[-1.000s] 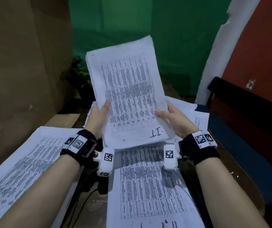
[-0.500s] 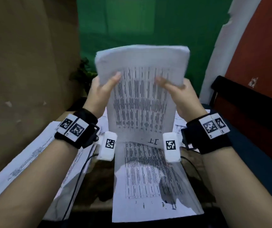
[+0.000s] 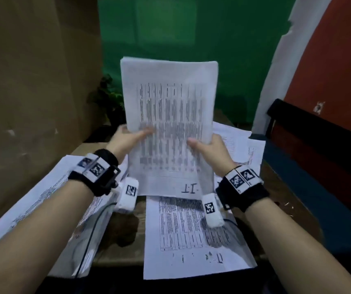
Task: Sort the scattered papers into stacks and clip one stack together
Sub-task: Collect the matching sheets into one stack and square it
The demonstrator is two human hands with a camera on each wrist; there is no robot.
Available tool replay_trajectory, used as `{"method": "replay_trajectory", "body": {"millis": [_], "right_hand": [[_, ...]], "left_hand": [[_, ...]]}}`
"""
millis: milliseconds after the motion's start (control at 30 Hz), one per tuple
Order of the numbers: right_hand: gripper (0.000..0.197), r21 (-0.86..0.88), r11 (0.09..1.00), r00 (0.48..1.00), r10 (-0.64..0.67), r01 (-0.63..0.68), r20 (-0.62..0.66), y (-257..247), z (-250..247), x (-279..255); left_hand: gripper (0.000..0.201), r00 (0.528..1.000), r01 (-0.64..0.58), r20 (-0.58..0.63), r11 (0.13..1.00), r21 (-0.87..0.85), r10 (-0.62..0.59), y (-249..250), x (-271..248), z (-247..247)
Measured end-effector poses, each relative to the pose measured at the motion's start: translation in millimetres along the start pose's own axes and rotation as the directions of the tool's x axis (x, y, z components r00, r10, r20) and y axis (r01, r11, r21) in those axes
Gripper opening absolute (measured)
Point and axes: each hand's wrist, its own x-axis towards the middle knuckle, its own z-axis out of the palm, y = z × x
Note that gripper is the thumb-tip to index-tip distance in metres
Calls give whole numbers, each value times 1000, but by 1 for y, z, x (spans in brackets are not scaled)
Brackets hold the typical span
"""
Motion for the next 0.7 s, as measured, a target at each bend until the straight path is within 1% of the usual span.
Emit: {"method": "replay_trajectory", "body": {"millis": [33, 67, 133, 167, 200, 233, 267, 300, 333, 400, 433, 500, 567, 633, 667, 700], "right_hand": [[25, 36, 999, 1000, -18, 18, -23, -2, 6, 2], [25, 74, 997, 1000, -11, 13, -23, -4, 16, 2], [26, 147, 987, 997, 60, -65, 38, -1, 43, -2], [24, 162, 979, 990, 115, -126, 77, 5, 61, -6], [24, 176, 967, 979, 166, -186, 118, 12, 82, -13], [25, 193, 952, 964, 209, -239, 164, 21, 104, -20], [32, 183, 943, 950, 242, -278, 197, 32, 126, -25], [41, 149, 940, 936, 269, -307, 227, 41, 147, -30], [43, 116, 935, 915, 293, -335, 277, 47, 166, -35], [23, 48, 914, 847, 353, -404, 397, 54, 199, -44], [20, 22, 910, 821, 363, -414, 441, 50, 211, -50], [24, -28, 897, 762, 391, -441, 515, 38, 226, -57], [29, -100, 902, 723, 398, -419, 565, 25, 226, -61], [30, -68, 876, 655, 407, -478, 636, 16, 213, -60], [35, -54, 866, 630, 404, -497, 663, 17, 202, -56], [38, -66, 872, 626, 399, -485, 670, 21, 190, -49]], "left_hand": [[40, 997, -42, -70, 999, -2, 42, 12, 4, -7], [37, 986, -85, -141, 996, 17, 86, 25, 11, -17], [46, 942, -175, -273, 979, 101, 197, 62, 21, -40], [52, 914, -226, -312, 964, 137, 258, 79, 22, -52], [54, 895, -271, -323, 950, 158, 309, 97, 18, -61], [52, 884, -312, -312, 937, 160, 348, 112, 12, -69], [45, 891, -330, -279, 933, 145, 358, 123, 6, -74], [35, 910, -335, -220, 935, 113, 352, 131, -1, -74], [25, 932, -320, -155, 945, 69, 327, 136, -8, -72], [14, 962, -266, -70, 964, -8, 265, 135, -18, -63], [12, 971, -233, -51, 972, -30, 232, 131, -19, -61], [13, 985, -170, -19, 984, -50, 169, 119, -21, -57], [20, 996, -87, 4, 995, -51, 87, 104, -19, -56], [25, 999, 32, 34, 998, -60, -31, 85, -16, -53], [26, 994, 105, 51, 991, -78, -101, 73, -15, -50], [23, 983, 177, 60, 980, -95, -172, 61, -16, -45]]}}
